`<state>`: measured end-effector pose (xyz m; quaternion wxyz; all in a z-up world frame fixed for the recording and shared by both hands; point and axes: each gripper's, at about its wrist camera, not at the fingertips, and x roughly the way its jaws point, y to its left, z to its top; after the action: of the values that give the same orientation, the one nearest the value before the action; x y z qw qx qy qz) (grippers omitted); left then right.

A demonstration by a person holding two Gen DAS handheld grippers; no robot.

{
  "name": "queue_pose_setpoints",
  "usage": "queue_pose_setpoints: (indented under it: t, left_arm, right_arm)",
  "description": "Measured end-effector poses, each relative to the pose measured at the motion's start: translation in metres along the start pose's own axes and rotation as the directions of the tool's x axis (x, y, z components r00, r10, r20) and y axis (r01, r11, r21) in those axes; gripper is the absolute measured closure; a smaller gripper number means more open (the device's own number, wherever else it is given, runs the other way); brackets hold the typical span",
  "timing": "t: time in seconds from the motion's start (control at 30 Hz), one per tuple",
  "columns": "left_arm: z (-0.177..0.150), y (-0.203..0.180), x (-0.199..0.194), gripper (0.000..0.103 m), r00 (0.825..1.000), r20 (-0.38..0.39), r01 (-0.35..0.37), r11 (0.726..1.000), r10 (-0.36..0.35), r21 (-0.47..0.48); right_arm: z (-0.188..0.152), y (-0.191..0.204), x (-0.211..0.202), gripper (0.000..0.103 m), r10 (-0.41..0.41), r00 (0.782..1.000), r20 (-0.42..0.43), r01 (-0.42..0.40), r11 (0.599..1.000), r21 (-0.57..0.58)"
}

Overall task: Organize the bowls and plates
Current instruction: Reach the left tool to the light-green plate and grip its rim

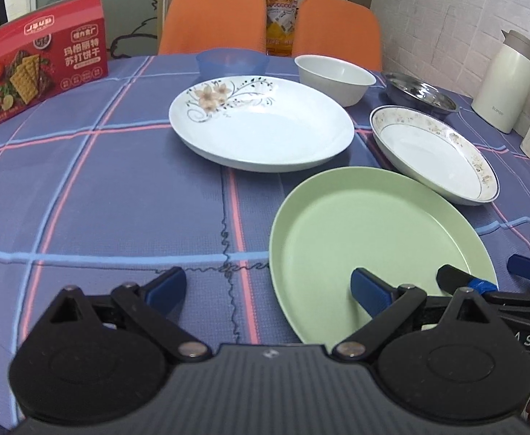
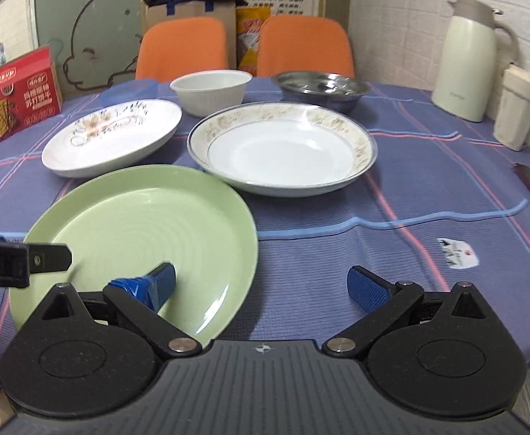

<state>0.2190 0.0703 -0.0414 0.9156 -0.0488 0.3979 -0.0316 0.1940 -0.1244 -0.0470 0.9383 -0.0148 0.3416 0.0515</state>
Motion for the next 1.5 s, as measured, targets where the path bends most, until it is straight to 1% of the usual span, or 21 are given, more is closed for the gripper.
queue_pose_setpoints:
  t: [0.07,0.13,0.23,0.3,0.37,0.43,0.47,0.57,0.63,0.67,0.73,0.8,0.83,0.87,0.9,1.0,1.1,1.2,1.37,1.43,1.5]
  left_arm:
    - [0.004,0.000,0.001,0.007,1.000,-0.014,0.027,1.000,-0.027,0.012]
    - [0.005,-0.001,0.001,0.007,0.998,-0.030,0.049,0.998,-0.048,0.031]
    - [0.005,-0.001,0.000,0.007,0.995,-0.051,0.094,0.993,-0.090,0.068]
    - [0.005,0.000,-0.002,0.008,0.989,-0.064,0.140,0.987,-0.135,0.082]
    - [0.006,-0.001,-0.001,0.008,0.987,-0.070,0.153,0.983,-0.147,0.096]
    - [0.007,-0.006,0.003,0.008,0.989,-0.067,0.142,0.982,-0.134,0.128]
    - [0.007,-0.008,0.004,0.009,0.990,-0.063,0.131,0.982,-0.123,0.137]
    - [0.009,-0.008,0.005,0.011,0.991,-0.070,0.125,0.984,-0.117,0.129]
    - [0.008,-0.011,0.005,0.021,0.995,-0.059,0.087,0.984,-0.079,0.156]
    - [0.007,-0.012,0.005,0.023,0.996,-0.052,0.082,0.984,-0.075,0.160]
    - [0.008,-0.013,0.005,0.035,0.995,-0.049,0.094,0.985,-0.088,0.142]
    - [0.010,-0.018,0.006,0.047,0.992,-0.050,0.122,0.984,-0.116,0.134]
    - [0.011,-0.024,0.007,0.047,0.992,-0.051,0.117,0.984,-0.111,0.137]
    - [0.012,-0.026,0.007,0.047,0.994,-0.048,0.102,0.986,-0.096,0.135]
    - [0.013,-0.025,0.008,0.048,0.993,-0.055,0.106,0.987,-0.100,0.124]
    - [0.013,-0.019,0.003,0.050,0.987,-0.080,0.146,0.984,-0.138,0.105]
    - [0.009,-0.011,-0.008,0.050,0.988,-0.079,0.136,0.988,-0.130,0.075]
    - [0.005,0.008,-0.020,0.050,0.993,-0.069,0.096,0.995,-0.094,0.038]
    - [-0.001,0.046,-0.035,0.050,0.998,-0.064,0.014,1.000,-0.014,-0.013]
    - [-0.003,0.058,-0.034,0.050,0.997,-0.071,-0.003,1.000,0.001,-0.029]
    - [-0.002,0.067,-0.028,0.049,0.997,-0.081,-0.004,0.999,0.001,-0.040]
  right_arm:
    - [0.001,-0.002,0.001,0.013,0.030,0.999,-0.012,-0.030,0.999,0.015]
    - [0.001,-0.001,0.000,0.013,0.039,0.999,-0.015,-0.039,0.999,-0.001]
    - [-0.006,-0.005,-0.003,0.013,0.079,0.997,0.028,-0.077,0.996,-0.046]
    - [-0.009,-0.009,-0.004,0.013,0.108,0.993,0.048,-0.104,0.992,-0.076]
    - [-0.004,-0.008,-0.003,0.013,0.108,0.994,0.023,-0.106,0.992,-0.073]
    - [0.004,-0.004,0.003,0.013,0.118,0.993,-0.004,-0.118,0.990,-0.083]
    - [0.006,0.000,0.006,0.015,0.137,0.991,-0.003,-0.136,0.986,-0.098]
    - [0.005,-0.002,0.009,0.014,0.156,0.988,0.014,-0.154,0.983,-0.105]
    - [0.002,-0.005,0.007,0.015,0.180,0.983,0.029,-0.175,0.977,-0.125]
    - [0.000,-0.005,0.005,0.016,0.187,0.982,0.035,-0.181,0.975,-0.130]
    - [-0.001,-0.003,0.003,0.019,0.198,0.980,0.035,-0.191,0.972,-0.136]
    - [-0.001,0.005,0.002,0.021,0.235,0.971,0.032,-0.227,0.961,-0.159]
    - [-0.002,0.012,0.001,0.022,0.259,0.965,0.028,-0.250,0.952,-0.179]
    - [-0.003,0.020,0.000,0.022,0.231,0.972,0.038,-0.220,0.957,-0.190]
    - [-0.002,0.021,0.000,0.022,0.223,0.974,0.039,-0.212,0.961,-0.180]
    - [0.000,0.014,-0.002,0.022,0.244,0.969,0.038,-0.238,0.965,-0.114]
    - [0.000,0.031,-0.013,0.022,0.215,0.975,0.059,-0.203,0.964,-0.170]
    - [-0.001,0.048,-0.020,0.021,0.242,0.968,0.066,-0.227,0.957,-0.179]
    - [0.001,0.085,-0.016,0.020,0.319,0.946,0.060,-0.301,0.931,-0.208]
    - [0.001,0.097,-0.010,0.020,0.341,0.939,0.044,-0.325,0.923,-0.207]
    - [0.001,0.104,-0.003,0.020,0.347,0.937,0.027,-0.335,0.921,-0.201]
